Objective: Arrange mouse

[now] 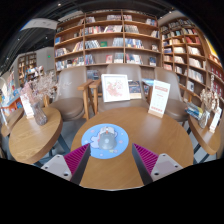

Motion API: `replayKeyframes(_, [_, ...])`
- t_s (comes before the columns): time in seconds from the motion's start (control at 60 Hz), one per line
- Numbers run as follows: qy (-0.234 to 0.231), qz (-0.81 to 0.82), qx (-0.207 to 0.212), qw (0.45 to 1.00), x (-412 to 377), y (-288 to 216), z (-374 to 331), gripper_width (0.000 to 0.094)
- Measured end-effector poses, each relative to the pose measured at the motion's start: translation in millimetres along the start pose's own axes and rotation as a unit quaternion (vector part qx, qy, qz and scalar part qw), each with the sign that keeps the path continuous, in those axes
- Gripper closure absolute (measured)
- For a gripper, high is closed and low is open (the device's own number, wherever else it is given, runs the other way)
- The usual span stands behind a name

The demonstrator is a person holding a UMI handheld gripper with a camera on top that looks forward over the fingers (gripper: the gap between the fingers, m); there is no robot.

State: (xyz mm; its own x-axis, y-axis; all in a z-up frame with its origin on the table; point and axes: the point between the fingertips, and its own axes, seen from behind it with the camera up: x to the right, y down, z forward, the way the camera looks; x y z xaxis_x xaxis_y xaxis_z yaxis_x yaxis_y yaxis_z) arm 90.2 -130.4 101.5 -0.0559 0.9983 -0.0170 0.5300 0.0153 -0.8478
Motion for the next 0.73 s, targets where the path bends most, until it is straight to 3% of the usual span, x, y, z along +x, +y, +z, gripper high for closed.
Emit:
replayKeyframes(0.35, [0.029,-0.005,0.016,0.999,42,43,-159,0.0084])
replayKeyframes(0.733, [0.042,-0.011,0.043,0.998,63,54,-207,0.0082])
